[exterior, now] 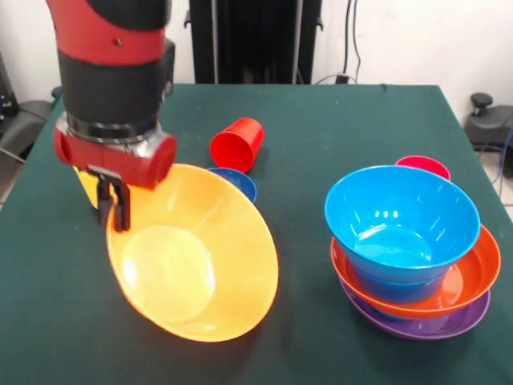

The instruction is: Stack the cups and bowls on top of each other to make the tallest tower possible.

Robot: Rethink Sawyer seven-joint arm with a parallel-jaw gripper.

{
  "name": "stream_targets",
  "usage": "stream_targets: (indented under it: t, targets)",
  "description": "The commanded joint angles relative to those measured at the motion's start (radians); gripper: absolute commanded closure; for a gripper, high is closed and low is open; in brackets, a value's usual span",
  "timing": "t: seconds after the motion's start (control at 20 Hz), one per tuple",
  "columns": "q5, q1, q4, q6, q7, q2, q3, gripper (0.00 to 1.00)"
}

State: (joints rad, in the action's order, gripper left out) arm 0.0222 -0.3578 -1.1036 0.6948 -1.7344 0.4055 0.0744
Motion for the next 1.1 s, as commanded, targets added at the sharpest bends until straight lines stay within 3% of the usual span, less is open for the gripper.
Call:
stream_targets:
  t: [0.05,0.55,1.1]
  targets:
    - [-0.026,0.000,-0.130,0.156,0.001,0.115,-0.026,1.00]
    - [-0.021,-0.004,-0.160,0.298,0.060,0.231,-0.039,1.00]
    - [-0.008,-0.002,-0.364,0.299,0.070,0.413,-0.040,1.00]
